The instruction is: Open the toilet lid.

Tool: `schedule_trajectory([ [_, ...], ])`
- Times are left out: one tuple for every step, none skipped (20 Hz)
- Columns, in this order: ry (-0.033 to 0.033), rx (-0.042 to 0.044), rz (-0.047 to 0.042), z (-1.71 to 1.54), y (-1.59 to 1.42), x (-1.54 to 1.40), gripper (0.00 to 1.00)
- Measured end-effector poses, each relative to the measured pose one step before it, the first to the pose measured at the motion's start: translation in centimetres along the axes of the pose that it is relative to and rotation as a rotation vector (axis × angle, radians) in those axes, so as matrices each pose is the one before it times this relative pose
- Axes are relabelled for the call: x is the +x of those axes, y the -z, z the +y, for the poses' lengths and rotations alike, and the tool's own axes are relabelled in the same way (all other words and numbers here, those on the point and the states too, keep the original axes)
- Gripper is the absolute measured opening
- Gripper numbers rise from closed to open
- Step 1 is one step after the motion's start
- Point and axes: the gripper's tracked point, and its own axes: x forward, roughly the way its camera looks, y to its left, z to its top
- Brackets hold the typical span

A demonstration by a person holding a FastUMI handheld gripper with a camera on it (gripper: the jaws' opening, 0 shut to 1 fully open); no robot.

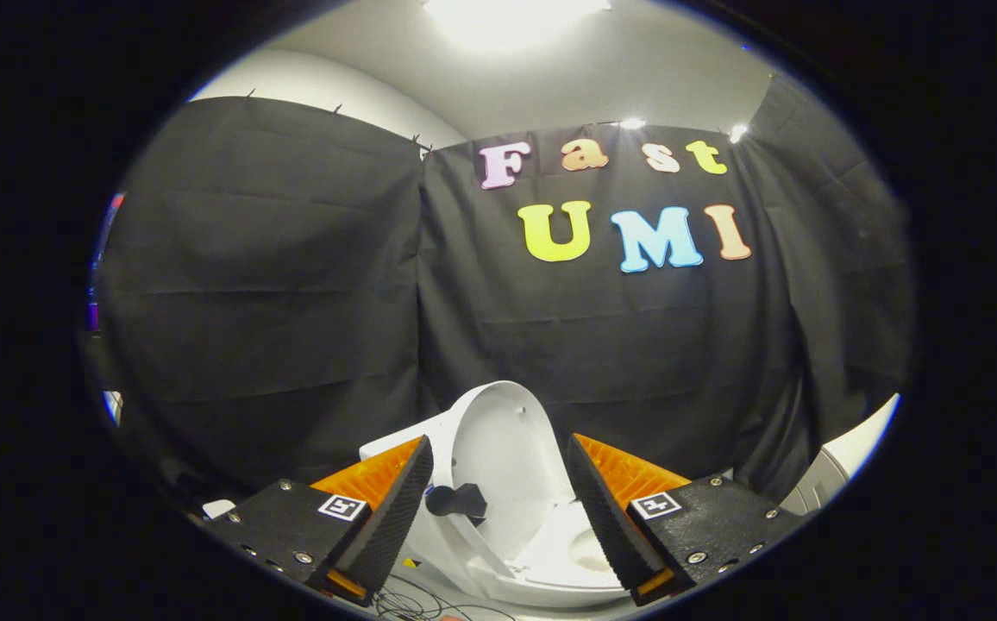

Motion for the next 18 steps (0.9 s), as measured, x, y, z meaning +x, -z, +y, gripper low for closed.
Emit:
schedule_trajectory([
  [0.01322,0.00551,-0.01322,-1.765,-0.912,-0.72,0.95],
  [0.01871,0.00843,-0.01162,-1.909,-0.911,-0.531,0.95],
  [0.01078,0.00485,-0.01348,-1.661,-0.786,-0.452,0.95],
  [0.01436,-0.00416,-0.01233,-1.73,-0.788,-0.485,0.95],
  [0.02079,-0.01301,-0.00628,-1.844,-0.557,-0.448,0.95],
  [0.02301,-0.02154,-0.00068,-2.017,-0.408,-0.434,0.96],
  [0.02099,-0.02591,0.00321,-1.913,-0.197,-0.549,0.95],
  [0.01643,-0.03089,0.00168,-1.732,-0.271,-0.52,0.95],
  [0.01473,-0.02513,0.00047,-1.61,-0.374,-0.414,0.95],
  [0.01231,-0.02061,-0.00097,-1.696,-0.219,-0.328,0.95],
  [0.01405,-0.00938,0.00208,-1.807,-0.046,-0.073,0.96],
  [0.01103,-0.00013,-0.00057,-1.639,-0.087,-0.11,0.95],
  [0.01022,0.00061,0.00177,-1.348,-0.136,-0.044,0.96],
  [0.00813,-0.00261,0.00659,-1.292,-0.015,-0.086,0.95],
  [0.00712,-0.00698,0.0057,-1.17,-0.014,-0.097,0.95],
  [0.00643,-0.01373,0.00525,-1.013,-0.102,-0.36,0.95],
  [0.0109,-0.01764,0.00594,-1.172,-0.093,-0.228,0.95],
  [0.01077,-0.01651,0.00206,-0.974,-0.07,-0.403,0.95],
])
